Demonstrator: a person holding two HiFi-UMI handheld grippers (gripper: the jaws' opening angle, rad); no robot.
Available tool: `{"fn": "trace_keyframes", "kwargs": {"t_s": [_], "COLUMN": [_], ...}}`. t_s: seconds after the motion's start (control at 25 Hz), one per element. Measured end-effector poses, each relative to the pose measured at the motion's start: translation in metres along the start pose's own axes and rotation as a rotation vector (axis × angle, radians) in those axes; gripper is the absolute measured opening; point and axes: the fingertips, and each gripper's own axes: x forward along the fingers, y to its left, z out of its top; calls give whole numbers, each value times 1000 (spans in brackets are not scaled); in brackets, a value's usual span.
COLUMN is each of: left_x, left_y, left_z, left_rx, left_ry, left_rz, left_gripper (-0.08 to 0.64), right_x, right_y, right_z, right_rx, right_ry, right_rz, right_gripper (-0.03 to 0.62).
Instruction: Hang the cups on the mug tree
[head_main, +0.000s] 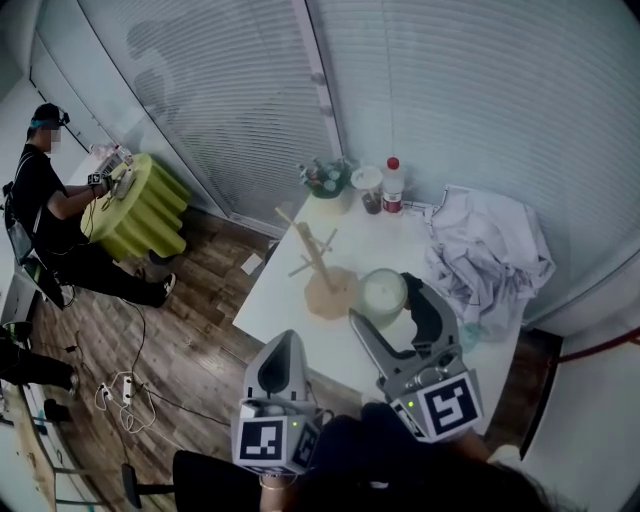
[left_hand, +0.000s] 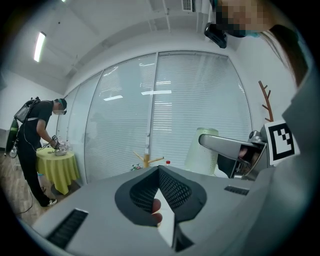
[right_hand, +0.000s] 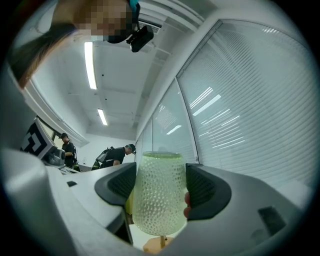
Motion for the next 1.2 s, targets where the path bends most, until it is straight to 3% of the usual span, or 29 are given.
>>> {"fn": "trace_keyframes", "kwargs": {"t_s": [0.44, 1.2], "left_x": [7, 57], "left_y": [15, 39], "left_z": [5, 17], "left_rx": [23, 34], "left_ry": [-2, -3], "left_rz": [7, -120], "left_gripper": [-2, -2], "right_x": [17, 53], "right_y": [-8, -17], "right_z": [8, 13], "right_rx": [19, 19], "right_ry": [-22, -69], "right_rz": [-23, -138], "right_gripper": [319, 319]}}
